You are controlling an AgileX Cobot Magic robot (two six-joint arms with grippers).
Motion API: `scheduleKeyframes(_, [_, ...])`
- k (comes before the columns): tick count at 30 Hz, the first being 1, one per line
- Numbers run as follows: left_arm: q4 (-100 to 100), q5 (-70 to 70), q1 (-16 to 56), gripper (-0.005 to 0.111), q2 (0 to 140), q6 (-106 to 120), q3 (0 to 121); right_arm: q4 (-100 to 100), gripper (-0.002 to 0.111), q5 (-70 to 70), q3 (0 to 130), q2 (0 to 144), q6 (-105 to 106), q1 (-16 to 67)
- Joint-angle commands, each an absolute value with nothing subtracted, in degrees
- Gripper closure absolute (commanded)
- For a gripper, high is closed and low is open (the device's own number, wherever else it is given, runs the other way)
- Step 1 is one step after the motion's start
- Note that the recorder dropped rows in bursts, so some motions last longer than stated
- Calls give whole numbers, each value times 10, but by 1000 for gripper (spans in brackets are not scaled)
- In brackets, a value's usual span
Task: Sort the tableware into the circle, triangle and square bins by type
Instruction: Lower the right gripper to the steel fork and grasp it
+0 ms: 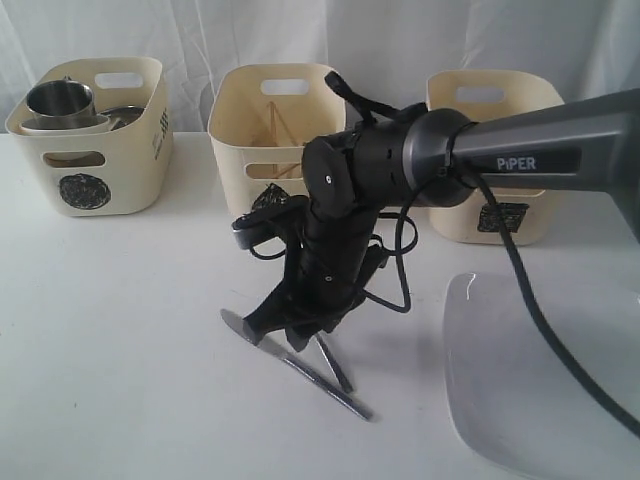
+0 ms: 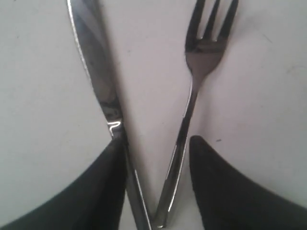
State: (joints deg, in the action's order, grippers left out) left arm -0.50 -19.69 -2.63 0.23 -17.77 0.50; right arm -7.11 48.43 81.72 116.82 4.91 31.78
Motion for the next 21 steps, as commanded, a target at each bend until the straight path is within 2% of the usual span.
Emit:
scheduleKeyframes(1, [-5,-223,-25,107,0,-178,0,-36,67,455,815,1176,5,318])
scheduleKeyframes(9, [-5,-223,-14,107,0,-178,0,-28,69,452,815,1208,-7,318])
scheduleKeyframes(12, [-5,-223,-14,107,0,-178,0,-28,81,457,815,1215,-7,318])
scheduleKeyframes(16, [-5,-223,-14,107,0,-178,0,-28,106,459,815,1215,-40,318])
scheduleKeyframes(21, [-5,-223,-14,107,0,-178,0,-30,108,484,832,1200,-37,318])
